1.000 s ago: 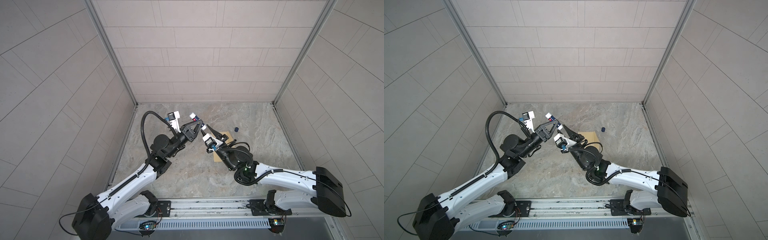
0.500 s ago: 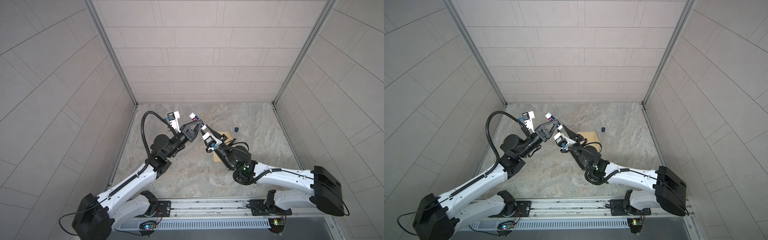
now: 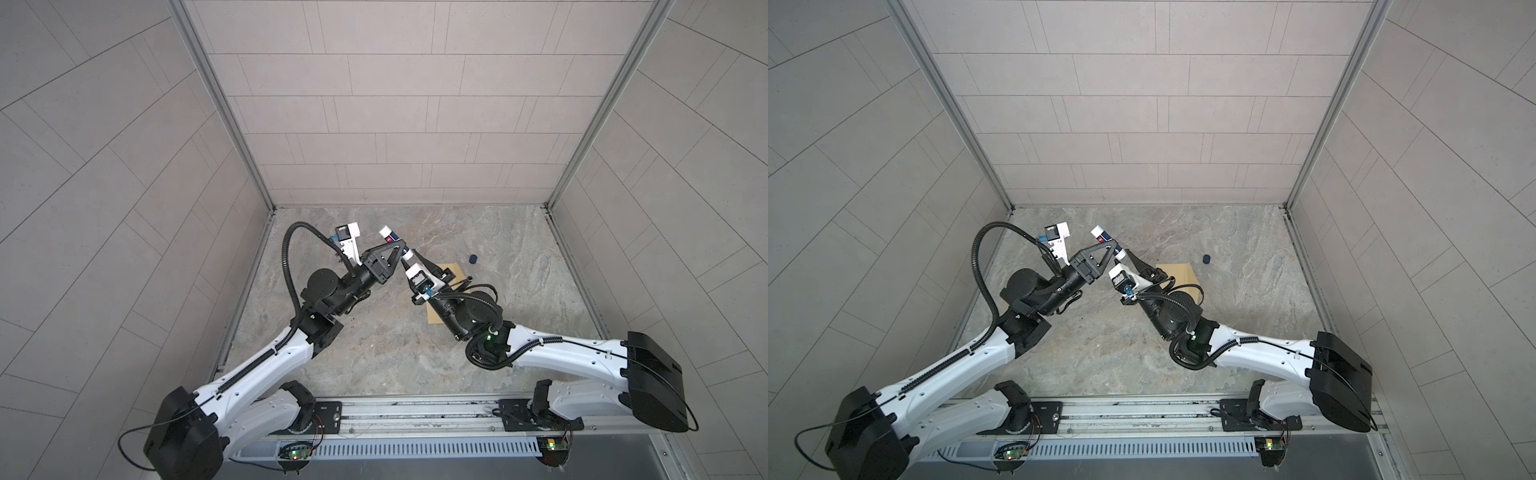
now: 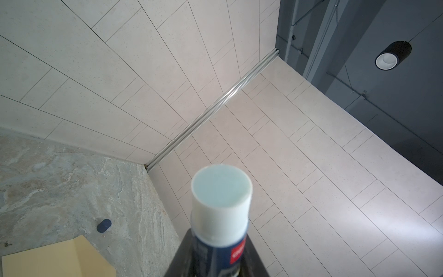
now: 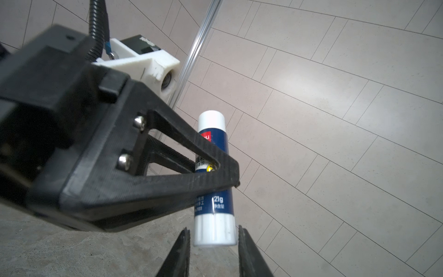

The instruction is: Place the letter into the envelope and seal it

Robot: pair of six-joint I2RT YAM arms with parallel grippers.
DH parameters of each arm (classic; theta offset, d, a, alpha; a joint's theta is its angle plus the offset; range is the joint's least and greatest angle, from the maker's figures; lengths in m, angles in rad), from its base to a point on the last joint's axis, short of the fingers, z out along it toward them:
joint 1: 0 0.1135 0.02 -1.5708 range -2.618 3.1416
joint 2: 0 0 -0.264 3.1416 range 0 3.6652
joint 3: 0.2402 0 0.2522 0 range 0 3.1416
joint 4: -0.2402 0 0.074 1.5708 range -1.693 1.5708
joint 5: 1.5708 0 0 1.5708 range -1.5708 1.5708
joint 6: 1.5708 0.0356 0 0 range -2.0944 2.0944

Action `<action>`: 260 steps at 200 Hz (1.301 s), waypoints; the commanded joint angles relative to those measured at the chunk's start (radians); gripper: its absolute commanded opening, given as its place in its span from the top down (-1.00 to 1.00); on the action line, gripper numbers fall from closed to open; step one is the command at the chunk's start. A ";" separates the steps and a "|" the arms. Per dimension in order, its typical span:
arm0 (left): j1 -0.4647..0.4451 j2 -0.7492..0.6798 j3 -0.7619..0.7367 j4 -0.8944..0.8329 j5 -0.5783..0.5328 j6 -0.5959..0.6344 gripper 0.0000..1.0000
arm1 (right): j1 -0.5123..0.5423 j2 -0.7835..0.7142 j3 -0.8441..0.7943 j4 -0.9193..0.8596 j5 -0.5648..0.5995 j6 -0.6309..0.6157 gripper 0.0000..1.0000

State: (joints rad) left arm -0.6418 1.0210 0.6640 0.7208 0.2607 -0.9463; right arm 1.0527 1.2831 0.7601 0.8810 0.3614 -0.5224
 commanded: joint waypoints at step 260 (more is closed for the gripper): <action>-0.004 -0.005 0.054 -0.030 0.124 0.152 1.00 | -0.510 -0.026 0.096 -0.142 -1.113 1.106 0.34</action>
State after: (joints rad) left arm -0.6365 1.0454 0.6842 0.7040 0.3492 -0.8173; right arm 0.5381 1.3216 0.8345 0.8867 -0.7208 0.7380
